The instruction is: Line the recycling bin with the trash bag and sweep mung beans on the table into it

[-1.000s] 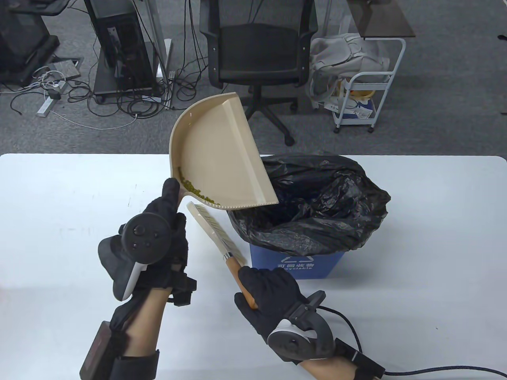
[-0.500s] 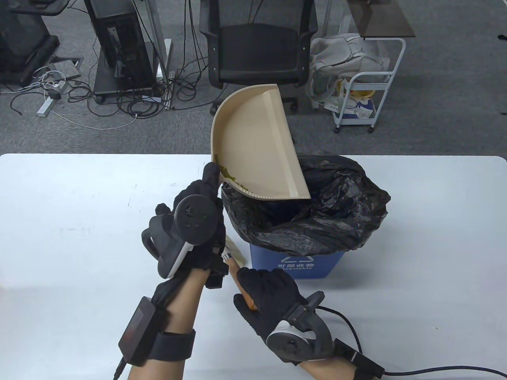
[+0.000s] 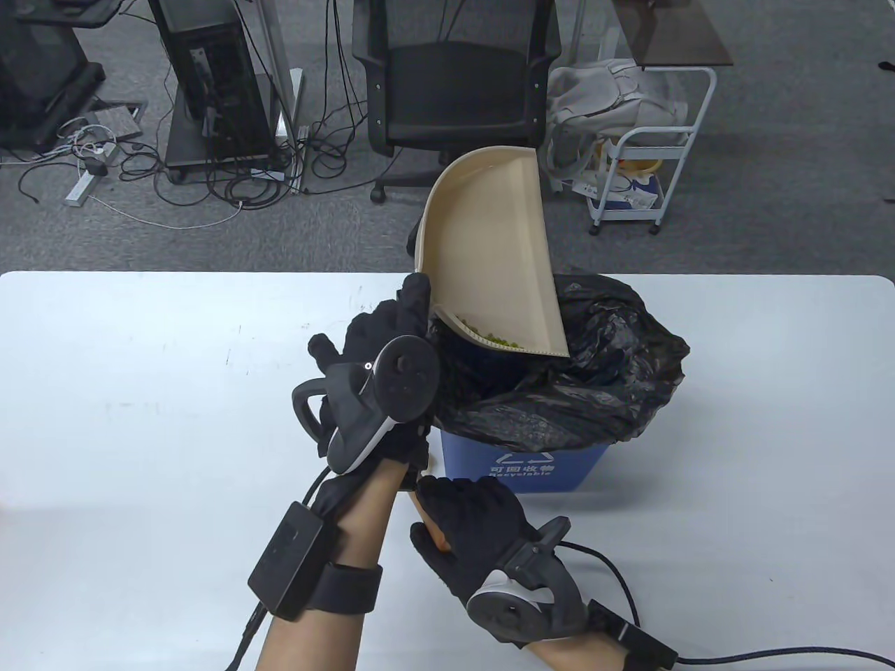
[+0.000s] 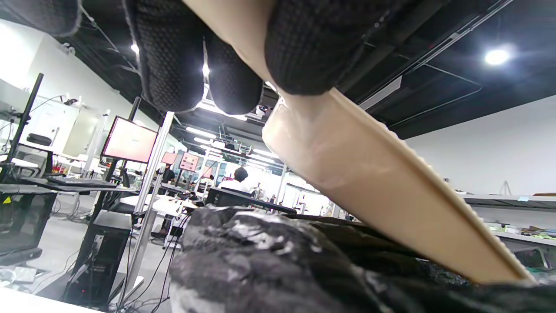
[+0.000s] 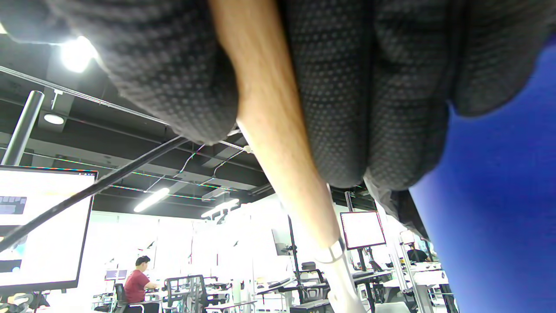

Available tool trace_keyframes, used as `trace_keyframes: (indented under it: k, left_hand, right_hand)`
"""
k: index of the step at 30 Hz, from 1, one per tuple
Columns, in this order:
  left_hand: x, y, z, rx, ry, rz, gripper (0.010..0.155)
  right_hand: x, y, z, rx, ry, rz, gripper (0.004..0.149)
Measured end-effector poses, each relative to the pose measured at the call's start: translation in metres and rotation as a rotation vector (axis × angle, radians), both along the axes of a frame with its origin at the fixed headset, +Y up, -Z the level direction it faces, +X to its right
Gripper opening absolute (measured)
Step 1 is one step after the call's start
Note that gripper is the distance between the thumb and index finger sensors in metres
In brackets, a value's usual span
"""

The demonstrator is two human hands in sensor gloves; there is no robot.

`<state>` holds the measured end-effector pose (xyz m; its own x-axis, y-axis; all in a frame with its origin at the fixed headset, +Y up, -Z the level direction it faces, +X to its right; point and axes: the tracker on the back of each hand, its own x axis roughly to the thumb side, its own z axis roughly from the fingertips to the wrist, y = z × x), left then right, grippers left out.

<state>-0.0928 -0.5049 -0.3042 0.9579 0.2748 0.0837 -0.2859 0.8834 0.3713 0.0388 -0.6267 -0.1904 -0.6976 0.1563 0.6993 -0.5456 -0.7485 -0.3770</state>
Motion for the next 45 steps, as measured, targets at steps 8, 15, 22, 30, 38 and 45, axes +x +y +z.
trace_keyframes:
  k: [8,15,22,30,38,45]
  left_hand:
    - [0.010,0.010,0.005,0.060,-0.005,-0.080,0.068]
    - [0.017,0.014,0.008,0.098,-0.008,-0.139,0.068]
    - [0.027,0.019,0.011,0.142,-0.017,-0.188,0.068]
    - [0.043,0.025,0.016,0.192,-0.029,-0.299,0.068]
    - [0.056,0.032,0.021,0.244,-0.036,-0.386,0.069]
    - [0.064,0.034,0.025,0.284,-0.040,-0.454,0.068]
  right_hand:
    - [-0.001,-0.001,0.001,0.003,0.000,0.006,0.056]
    - [-0.001,-0.001,0.001,0.003,0.000,0.007,0.056]
    - [-0.002,-0.001,0.001,0.006,0.000,0.011,0.056]
    - [-0.002,-0.002,0.002,0.006,0.001,0.013,0.056]
    - [-0.002,-0.002,0.002,0.009,0.002,0.016,0.056]
    - [-0.002,-0.002,0.002,0.013,0.003,0.021,0.056]
